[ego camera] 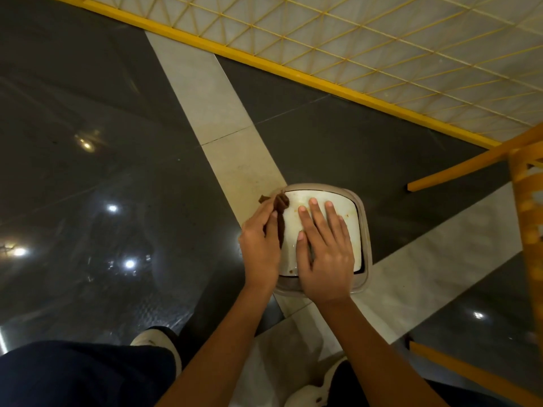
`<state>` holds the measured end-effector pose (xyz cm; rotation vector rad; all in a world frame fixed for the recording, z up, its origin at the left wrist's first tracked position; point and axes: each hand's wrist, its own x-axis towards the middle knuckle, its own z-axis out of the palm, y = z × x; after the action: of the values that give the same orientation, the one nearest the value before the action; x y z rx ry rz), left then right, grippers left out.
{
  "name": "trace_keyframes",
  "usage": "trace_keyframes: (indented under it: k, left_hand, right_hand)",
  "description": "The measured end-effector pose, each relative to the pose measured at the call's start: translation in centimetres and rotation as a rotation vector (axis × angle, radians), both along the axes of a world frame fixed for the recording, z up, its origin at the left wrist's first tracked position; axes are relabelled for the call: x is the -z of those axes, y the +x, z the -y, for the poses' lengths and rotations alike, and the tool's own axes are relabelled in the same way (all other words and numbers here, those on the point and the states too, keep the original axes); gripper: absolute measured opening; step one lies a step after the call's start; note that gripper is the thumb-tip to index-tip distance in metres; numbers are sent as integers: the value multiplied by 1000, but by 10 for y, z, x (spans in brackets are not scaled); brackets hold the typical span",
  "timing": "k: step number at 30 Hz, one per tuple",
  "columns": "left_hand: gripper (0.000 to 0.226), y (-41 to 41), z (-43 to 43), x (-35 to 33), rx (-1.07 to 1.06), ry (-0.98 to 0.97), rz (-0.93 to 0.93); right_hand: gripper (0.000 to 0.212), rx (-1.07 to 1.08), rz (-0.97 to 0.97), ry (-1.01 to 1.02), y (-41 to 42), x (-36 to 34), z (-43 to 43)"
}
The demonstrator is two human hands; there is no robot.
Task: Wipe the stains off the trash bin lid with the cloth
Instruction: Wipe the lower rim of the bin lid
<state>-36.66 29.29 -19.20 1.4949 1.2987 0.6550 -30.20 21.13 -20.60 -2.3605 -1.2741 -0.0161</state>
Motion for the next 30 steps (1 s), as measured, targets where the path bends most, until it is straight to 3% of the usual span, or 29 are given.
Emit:
trace_keyframes:
  k: [4,9,15,20,25,30]
  left_hand:
    - [31,13,-24,5,-88,-287,8]
    - [29,-3,13,-5,-89,-113,63]
    - [30,14,-17,3,-153,-328,21]
    - [29,-8,14,-3,-122,-194,60]
    - [30,1,0,7,-150,-277,0]
    - [31,-17,36,0,-140,-191,73]
  right_hand:
    - [47,0,1,-8,1,-1,0]
    - [46,-6,3,9,0,0,1]
    - [46,-4,19,-6,1,1,0]
    - [47,-4,7,1,1,0,0]
    - [46,-5,13,-2,1,0,0]
    - [47,-8,2,4,1,-1,0]
